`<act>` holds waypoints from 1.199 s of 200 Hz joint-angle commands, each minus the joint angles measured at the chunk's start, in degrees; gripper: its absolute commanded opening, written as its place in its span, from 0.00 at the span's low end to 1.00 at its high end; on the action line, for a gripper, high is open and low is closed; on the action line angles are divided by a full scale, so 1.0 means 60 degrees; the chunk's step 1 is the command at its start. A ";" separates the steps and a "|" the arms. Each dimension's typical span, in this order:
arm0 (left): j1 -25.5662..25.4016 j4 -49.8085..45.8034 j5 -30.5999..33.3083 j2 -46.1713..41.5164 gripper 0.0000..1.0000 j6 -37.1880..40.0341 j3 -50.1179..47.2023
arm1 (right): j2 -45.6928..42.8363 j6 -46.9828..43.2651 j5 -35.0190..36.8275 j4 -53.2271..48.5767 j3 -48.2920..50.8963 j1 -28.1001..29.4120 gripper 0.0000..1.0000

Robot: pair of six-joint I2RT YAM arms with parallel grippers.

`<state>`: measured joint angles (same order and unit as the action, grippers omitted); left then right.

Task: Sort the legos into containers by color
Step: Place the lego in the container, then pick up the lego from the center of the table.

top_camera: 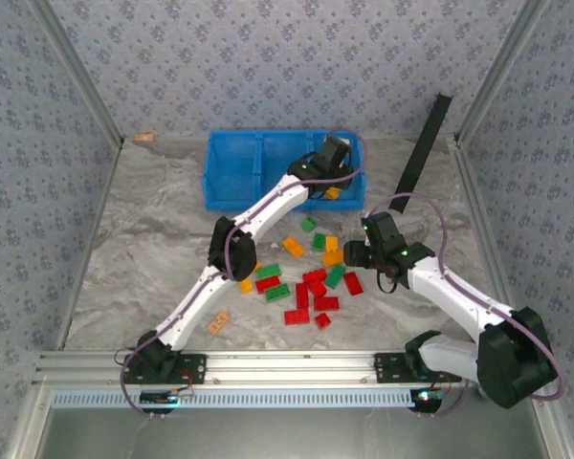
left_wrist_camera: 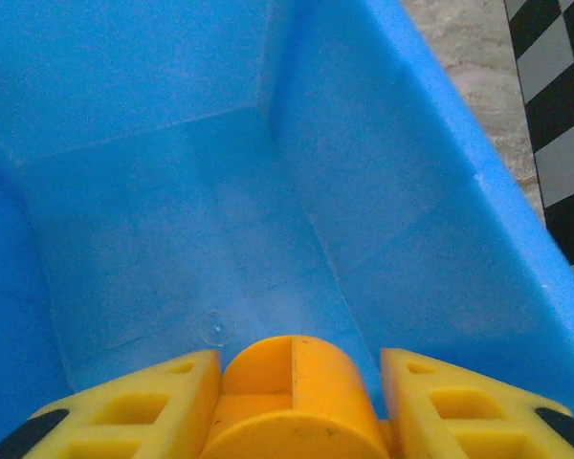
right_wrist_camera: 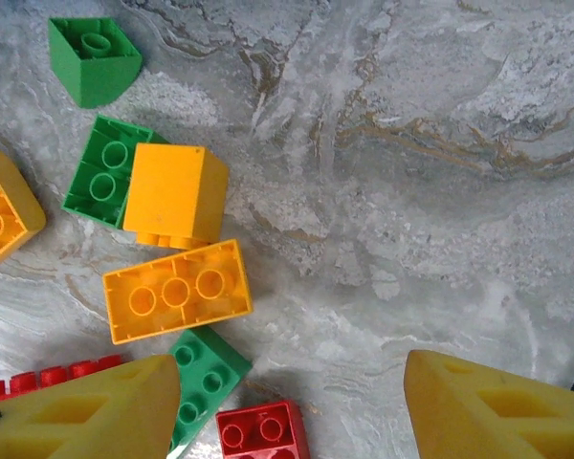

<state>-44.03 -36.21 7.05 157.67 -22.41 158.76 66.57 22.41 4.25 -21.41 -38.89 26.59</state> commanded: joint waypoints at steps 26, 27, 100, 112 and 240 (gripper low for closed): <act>-0.0059 0.0263 -0.0240 -0.0051 0.37 -0.0234 0.0289 | 0.0388 -0.0088 -0.0091 0.0290 -0.0284 0.0274 0.68; -0.0059 0.0248 -0.0246 -0.0054 0.37 -0.0234 0.0289 | 0.0389 -0.0096 -0.0092 0.0288 -0.0285 0.0273 0.68; -0.0072 -0.0241 -0.0284 -0.0760 0.63 -0.0089 0.0288 | 0.0960 0.0045 -0.0254 0.0737 -0.0401 0.0475 0.69; -0.0074 -0.0293 -0.0342 -0.0917 0.64 -0.0062 0.0290 | 0.1003 0.0068 -0.0254 0.0775 -0.0414 0.0517 0.69; -0.0236 -0.1460 -0.0757 -0.4356 0.66 0.1557 -0.1066 | 0.3084 0.0101 -0.0597 0.2199 -0.0943 0.0665 0.69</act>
<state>-45.50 -42.30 2.79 136.49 -16.47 156.24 83.05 22.65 1.43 -10.59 -42.30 30.04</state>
